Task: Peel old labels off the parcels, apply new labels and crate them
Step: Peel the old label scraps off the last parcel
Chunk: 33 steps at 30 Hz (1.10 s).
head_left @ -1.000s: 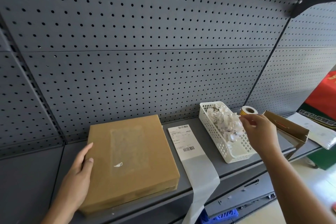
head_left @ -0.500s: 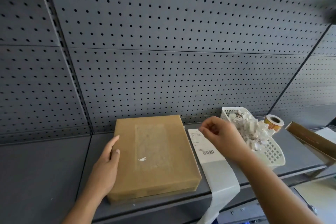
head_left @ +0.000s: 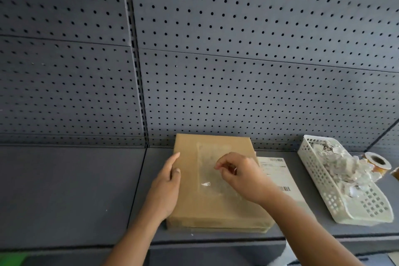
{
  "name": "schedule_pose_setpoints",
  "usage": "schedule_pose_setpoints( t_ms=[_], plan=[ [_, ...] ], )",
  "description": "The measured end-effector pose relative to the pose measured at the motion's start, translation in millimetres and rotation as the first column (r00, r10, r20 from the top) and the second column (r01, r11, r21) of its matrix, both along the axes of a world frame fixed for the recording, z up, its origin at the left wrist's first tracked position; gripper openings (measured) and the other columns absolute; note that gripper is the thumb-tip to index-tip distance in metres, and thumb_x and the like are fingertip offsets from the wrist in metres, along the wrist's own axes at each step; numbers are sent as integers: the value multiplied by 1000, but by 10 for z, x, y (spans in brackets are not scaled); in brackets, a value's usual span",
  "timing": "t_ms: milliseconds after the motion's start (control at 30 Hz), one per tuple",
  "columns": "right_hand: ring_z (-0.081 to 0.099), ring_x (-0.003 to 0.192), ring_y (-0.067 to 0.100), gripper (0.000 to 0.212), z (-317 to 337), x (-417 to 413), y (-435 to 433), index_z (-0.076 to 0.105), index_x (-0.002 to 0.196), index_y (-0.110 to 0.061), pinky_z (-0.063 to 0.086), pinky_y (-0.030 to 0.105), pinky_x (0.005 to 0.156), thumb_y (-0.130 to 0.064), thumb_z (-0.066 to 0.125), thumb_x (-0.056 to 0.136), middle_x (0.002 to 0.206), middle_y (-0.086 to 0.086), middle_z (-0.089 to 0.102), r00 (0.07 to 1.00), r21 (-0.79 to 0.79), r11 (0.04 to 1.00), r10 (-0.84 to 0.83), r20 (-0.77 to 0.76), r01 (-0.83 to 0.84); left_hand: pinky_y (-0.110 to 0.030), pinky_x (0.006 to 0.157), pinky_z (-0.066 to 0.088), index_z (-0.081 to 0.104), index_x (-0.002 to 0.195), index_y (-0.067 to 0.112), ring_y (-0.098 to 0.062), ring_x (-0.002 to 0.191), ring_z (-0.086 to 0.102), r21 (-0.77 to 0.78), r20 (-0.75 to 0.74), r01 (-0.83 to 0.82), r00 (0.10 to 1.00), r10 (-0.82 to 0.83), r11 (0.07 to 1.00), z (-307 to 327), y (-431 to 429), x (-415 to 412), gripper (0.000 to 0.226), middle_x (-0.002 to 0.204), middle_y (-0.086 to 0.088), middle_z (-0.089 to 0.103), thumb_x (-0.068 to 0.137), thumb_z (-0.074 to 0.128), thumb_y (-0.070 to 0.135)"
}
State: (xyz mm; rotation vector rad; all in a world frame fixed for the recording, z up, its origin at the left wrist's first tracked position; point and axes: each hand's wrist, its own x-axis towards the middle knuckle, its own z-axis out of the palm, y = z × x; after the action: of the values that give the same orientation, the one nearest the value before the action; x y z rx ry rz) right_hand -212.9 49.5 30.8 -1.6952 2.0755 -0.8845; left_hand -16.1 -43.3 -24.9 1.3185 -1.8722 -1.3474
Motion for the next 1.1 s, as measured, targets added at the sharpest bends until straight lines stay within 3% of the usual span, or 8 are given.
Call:
schedule_pose_setpoints(
  t_ms=[267, 467, 600, 700, 800, 900, 1000, 1100],
  plan=[
    [60, 87, 2, 21, -173, 150, -37, 72, 88, -26, 47, 16, 80, -12, 57, 90, 94, -16, 63, 997, 79, 996, 55, -54, -50, -21, 56, 42, 29, 143, 62, 1, 54, 58, 4, -9, -3, 1000, 3, 1000, -30, -26, 47, 43, 154, 17, 42, 107, 31, 39],
    [61, 84, 1, 20, -299, 216, 33, 73, 87, -26, 46, 12, 78, -12, 59, 90, 92, -17, 62, 998, 7, 999, 33, -47, -33, -18, 71, 44, 30, 142, 63, 17, 85, 57, 6, -48, 4, 999, -3, 1000, -41, -21, 50, 42, 158, 18, 35, 108, 32, 40],
    [59, 77, 2, 20, -382, 285, 64, 73, 86, -26, 47, 16, 73, -12, 59, 89, 90, -19, 60, 993, -54, 999, -12, -119, 6, -29, 89, 45, 29, 140, 67, -7, 122, 53, 3, -55, -13, 998, 13, 1000, -58, -23, 45, 42, 157, 16, 39, 107, 32, 41],
    [57, 80, 0, 19, -405, 319, 66, 70, 85, -30, 49, 24, 78, -17, 57, 89, 88, -22, 59, 985, -67, 997, -37, -167, 26, -27, 76, 45, 29, 138, 69, -10, 109, 63, 1, -46, -18, 999, 18, 1000, -71, -33, 39, 42, 151, 12, 47, 106, 31, 41],
    [57, 83, 0, 20, -398, 311, 61, 68, 83, -32, 48, 27, 81, -16, 56, 88, 87, -22, 59, 990, -52, 998, -34, -136, 27, -23, 66, 43, 30, 140, 66, 8, 80, 63, -1, -39, -15, 999, 14, 1000, -54, -23, 40, 42, 151, 12, 47, 106, 32, 40],
    [58, 84, 1, 23, -361, 286, 78, 67, 81, -30, 45, 21, 80, -12, 56, 90, 87, -20, 60, 998, -31, 999, -20, -59, 18, -16, 71, 40, 31, 143, 63, 27, 77, 51, -8, -35, -5, 999, 5, 1000, -48, -16, 37, 43, 157, 16, 38, 107, 32, 39],
    [59, 82, 2, 24, -363, 273, 79, 69, 84, -28, 44, 14, 75, -8, 58, 91, 87, -19, 61, 999, -62, 997, -41, -31, 39, -18, 84, 38, 31, 143, 63, 15, 112, 49, -19, -41, 1, 999, -2, 1000, -49, -27, 35, 43, 159, 18, 35, 107, 33, 39],
    [57, 83, 1, 21, -414, 294, 68, 68, 84, -29, 48, 28, 81, -12, 56, 90, 87, -21, 58, 993, -72, 997, -25, -114, 17, -28, 99, 37, 30, 142, 63, -8, 141, 39, -13, -43, -7, 999, 6, 1000, -69, -37, 34, 43, 159, 17, 35, 107, 32, 39]
  ],
)
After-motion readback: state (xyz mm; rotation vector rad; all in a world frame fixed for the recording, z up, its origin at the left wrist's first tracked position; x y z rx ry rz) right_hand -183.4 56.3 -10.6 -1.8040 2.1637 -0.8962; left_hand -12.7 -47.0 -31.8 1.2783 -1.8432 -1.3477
